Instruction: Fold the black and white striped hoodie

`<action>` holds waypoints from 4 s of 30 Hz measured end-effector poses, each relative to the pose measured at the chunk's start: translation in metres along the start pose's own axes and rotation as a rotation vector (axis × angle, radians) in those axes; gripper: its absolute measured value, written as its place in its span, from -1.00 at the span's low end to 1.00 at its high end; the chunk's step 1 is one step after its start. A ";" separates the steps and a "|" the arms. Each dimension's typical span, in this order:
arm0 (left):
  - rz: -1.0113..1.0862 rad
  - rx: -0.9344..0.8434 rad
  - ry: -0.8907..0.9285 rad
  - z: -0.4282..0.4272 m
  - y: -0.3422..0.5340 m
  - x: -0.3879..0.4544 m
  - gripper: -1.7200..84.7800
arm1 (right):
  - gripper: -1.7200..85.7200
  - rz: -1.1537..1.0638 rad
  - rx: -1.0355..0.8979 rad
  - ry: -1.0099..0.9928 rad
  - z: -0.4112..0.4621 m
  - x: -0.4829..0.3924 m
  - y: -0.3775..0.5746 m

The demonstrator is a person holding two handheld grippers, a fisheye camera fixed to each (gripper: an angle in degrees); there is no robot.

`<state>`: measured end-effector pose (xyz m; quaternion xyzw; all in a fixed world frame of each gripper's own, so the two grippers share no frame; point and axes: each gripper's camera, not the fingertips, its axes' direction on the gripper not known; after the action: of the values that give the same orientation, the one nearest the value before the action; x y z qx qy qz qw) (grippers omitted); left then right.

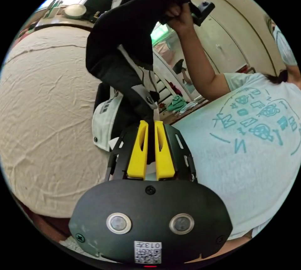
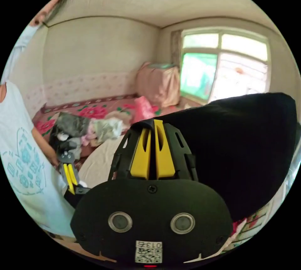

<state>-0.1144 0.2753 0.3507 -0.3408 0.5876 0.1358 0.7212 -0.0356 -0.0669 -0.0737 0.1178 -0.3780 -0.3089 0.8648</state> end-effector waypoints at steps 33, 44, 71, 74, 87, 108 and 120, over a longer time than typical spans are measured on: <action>-0.107 0.363 -0.170 -0.135 -0.248 -0.056 -0.94 | -0.93 0.594 -0.422 0.385 0.019 -0.039 0.146; 0.292 0.809 -0.209 -0.321 -0.328 0.142 -0.95 | -0.94 -0.085 -0.356 1.170 -0.082 -0.021 -0.028; -0.373 0.496 -0.170 -0.130 0.083 -0.104 -0.88 | -0.74 -0.057 -0.803 0.696 0.123 -0.136 0.257; -0.411 0.447 -0.204 -0.132 0.095 -0.095 -0.82 | -0.69 0.094 -0.677 0.563 0.060 -0.125 0.231; 0.016 0.245 -0.556 -0.107 -0.019 0.064 -0.49 | -0.69 1.225 -0.393 0.236 -0.035 0.210 0.324; 0.425 -0.319 -0.482 0.044 -0.146 0.067 -0.93 | -0.96 0.691 -0.006 0.207 -0.267 0.020 0.233; 0.140 -0.456 -0.179 0.013 -0.069 0.040 -0.91 | -0.84 1.070 -0.612 -0.141 -0.210 -0.026 0.380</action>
<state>-0.0524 0.2255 0.3370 -0.4398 0.4977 0.3440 0.6637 0.2727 0.2398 -0.0664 -0.3621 -0.3351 0.0658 0.8673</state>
